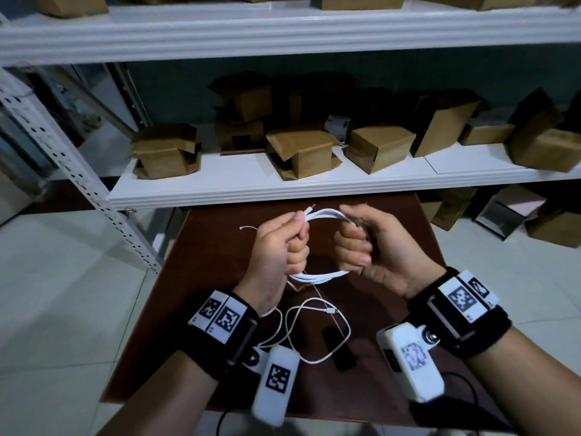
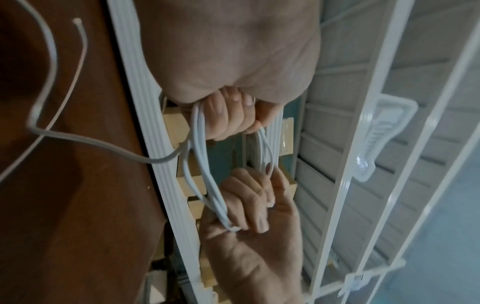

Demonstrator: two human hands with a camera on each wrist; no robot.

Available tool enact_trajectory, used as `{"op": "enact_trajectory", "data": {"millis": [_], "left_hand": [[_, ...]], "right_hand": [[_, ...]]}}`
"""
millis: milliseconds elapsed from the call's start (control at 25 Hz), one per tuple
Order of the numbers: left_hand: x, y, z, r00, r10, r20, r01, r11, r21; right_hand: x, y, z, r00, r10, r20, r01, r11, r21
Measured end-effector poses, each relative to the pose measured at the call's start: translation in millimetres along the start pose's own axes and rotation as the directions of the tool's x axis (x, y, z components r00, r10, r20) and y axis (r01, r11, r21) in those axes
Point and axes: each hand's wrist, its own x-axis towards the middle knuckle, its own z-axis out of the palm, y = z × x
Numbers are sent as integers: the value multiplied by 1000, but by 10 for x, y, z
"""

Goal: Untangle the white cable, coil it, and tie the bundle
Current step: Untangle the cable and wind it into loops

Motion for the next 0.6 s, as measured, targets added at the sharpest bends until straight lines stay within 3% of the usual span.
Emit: {"op": "enact_trajectory", "data": {"millis": [120,280,440,520,600], "left_hand": [[22,-28,-66,993,90,80,-112,934,339],[-11,-133,-92,963,93,255,-252,653,714],[-20,-149,-92,964,11,266,-234,511,827],[-2,-131,-116,961,55,270,-262,490,832],[20,-111,-145,960,98,260,-272,530,803]], "right_hand": [[-46,-29,22,995,75,60,-62,979,-195],[-21,53,2,983,176,59,-136,899,-416],[16,171,35,988,138,-75,-156,807,-570],[21,178,73,989,51,-138,-124,799,-588],[46,193,88,990,-16,-144,-65,838,-541]]}}
